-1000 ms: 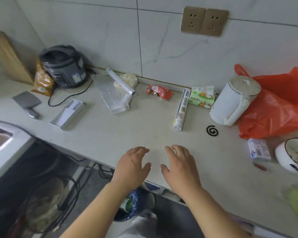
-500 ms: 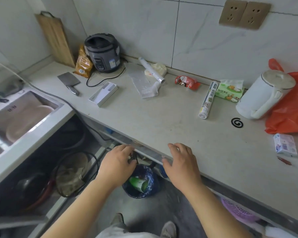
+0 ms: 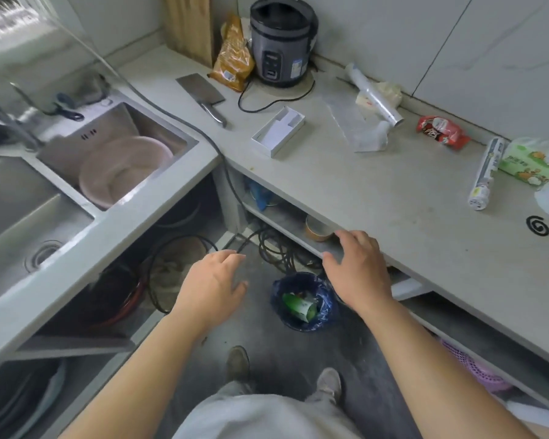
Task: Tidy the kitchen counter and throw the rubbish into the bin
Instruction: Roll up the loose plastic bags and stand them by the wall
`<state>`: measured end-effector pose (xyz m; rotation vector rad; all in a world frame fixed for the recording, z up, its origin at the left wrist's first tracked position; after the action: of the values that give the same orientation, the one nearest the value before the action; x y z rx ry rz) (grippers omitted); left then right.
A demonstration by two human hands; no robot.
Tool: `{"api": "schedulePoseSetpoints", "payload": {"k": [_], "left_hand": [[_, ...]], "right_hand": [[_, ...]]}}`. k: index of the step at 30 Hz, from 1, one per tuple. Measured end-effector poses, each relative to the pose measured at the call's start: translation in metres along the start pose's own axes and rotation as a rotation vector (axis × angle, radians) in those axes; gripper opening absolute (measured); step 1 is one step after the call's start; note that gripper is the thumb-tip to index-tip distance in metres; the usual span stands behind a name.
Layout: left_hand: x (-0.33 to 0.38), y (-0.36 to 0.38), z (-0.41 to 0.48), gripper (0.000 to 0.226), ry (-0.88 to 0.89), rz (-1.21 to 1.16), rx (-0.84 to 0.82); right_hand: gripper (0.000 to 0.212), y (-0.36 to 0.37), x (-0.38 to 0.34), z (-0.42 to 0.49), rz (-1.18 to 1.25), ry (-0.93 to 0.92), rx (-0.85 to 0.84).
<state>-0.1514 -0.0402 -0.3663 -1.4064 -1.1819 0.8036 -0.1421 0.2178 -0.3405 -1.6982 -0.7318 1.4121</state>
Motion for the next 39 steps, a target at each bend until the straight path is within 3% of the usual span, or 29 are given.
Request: {"api": "schedulePoseSetpoints", "payload": {"k": [8,23,32,39], "left_hand": [[-0.003,-0.042,0.046,0.05,0.094,-0.044,0.12],[-0.035,-0.055,0.106,0.055,0.07,0.03,0.104],[-0.107,-0.042,0.191,0.054,0.119,-0.047,0.027],[-0.13,-0.066,0.252,0.05,0.194,-0.084,0.047]], "right_hand": [[0.052,0.002,-0.049,0.016,-0.012,-0.043,0.006],[0.057,0.033,-0.077,0.085,0.052,-0.157,-0.049],[0.06,0.088,-0.129,0.17,-0.023,-0.035,-0.158],[0.056,0.085,-0.152,0.209,-0.048,0.064,-0.089]]}}
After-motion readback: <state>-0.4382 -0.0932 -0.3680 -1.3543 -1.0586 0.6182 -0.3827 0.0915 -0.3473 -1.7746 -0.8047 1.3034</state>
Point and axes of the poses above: each hand's wrist, its own z-axis towards the middle knuckle, its own y-axis out of the palm, x = y × z, the point moved 6 cm from there along z, towards the middle knuckle, and after that the axes turned 12 degrees about z, right-handed, at the moved point
